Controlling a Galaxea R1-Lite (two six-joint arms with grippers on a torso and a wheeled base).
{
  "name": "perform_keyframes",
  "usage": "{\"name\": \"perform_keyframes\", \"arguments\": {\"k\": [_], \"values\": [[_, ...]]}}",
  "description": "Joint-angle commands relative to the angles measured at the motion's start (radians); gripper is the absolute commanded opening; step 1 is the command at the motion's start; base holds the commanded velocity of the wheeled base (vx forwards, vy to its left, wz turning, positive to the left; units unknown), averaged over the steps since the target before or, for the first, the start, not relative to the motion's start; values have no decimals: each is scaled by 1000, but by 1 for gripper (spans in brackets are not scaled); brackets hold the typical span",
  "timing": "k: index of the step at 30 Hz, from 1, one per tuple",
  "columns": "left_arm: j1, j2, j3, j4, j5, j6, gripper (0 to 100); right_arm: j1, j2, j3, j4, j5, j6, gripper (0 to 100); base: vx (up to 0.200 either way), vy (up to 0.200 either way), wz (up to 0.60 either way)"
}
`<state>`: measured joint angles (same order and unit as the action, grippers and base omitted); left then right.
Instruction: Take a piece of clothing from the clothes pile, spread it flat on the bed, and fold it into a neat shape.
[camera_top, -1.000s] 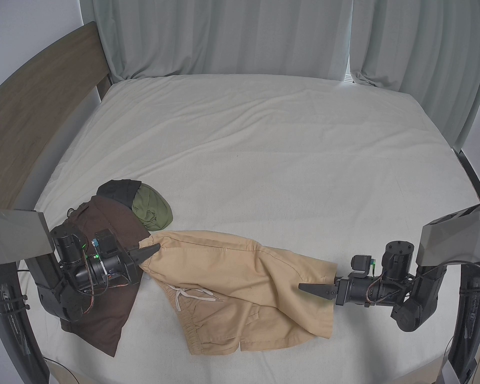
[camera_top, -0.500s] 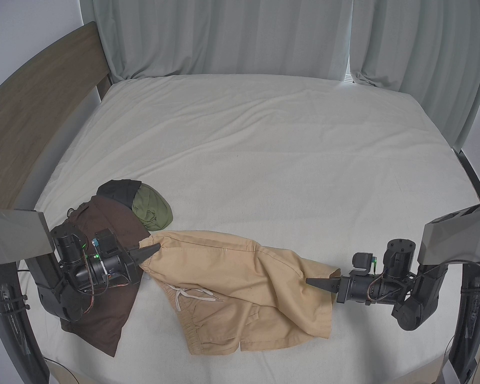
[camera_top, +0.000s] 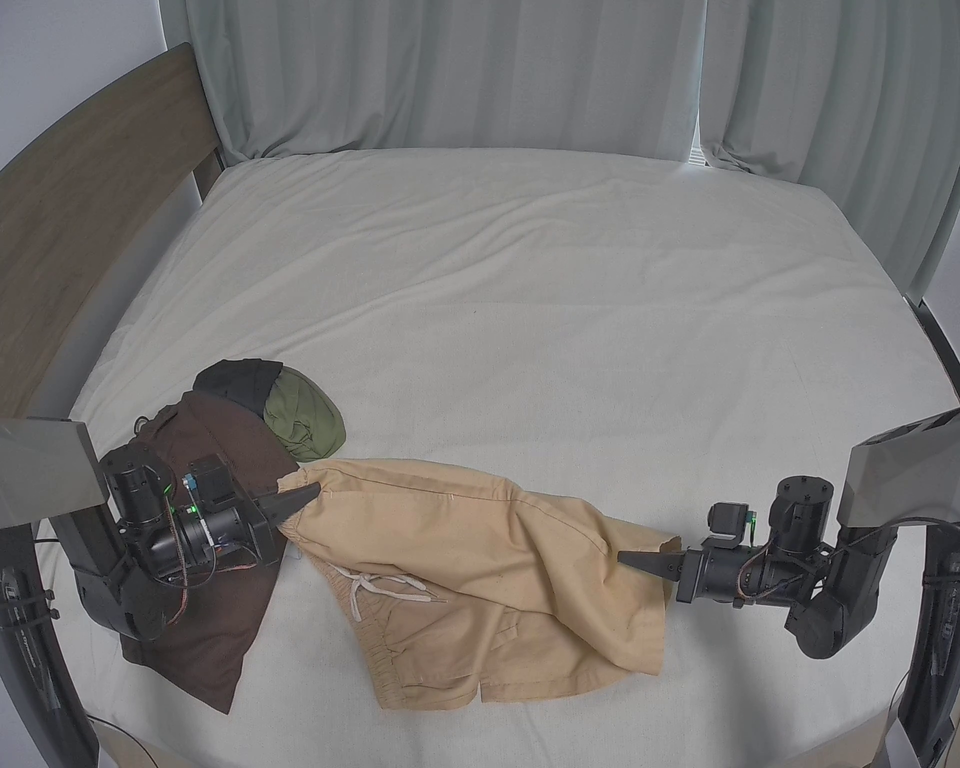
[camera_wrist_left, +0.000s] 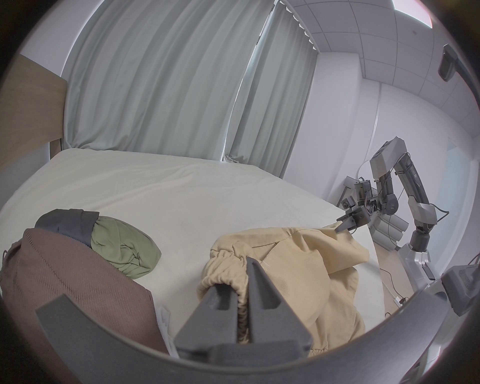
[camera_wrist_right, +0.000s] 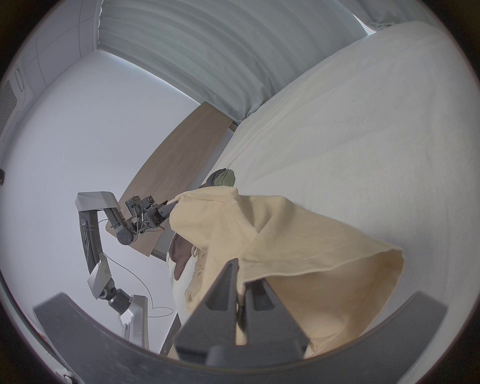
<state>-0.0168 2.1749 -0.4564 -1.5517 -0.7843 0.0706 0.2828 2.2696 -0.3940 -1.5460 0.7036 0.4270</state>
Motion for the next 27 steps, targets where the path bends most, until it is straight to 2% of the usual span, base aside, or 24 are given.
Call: {"name": "perform_keyframes", "arguments": {"k": [1, 17, 27], "values": [[1, -6, -16, -1, 0, -3, 0, -10, -13, -8, 0, 0, -2, 0, 0, 0, 0], [6, -40, -114, -1, -15, -34, 0, -13, -173, 21, 1, -1, -4, 0, 0, 0, 0], [15, -56, -130, -1, -15, -38, 0, -13, -255, 41, 3, -1, -2, 0, 0, 0, 0]]}}
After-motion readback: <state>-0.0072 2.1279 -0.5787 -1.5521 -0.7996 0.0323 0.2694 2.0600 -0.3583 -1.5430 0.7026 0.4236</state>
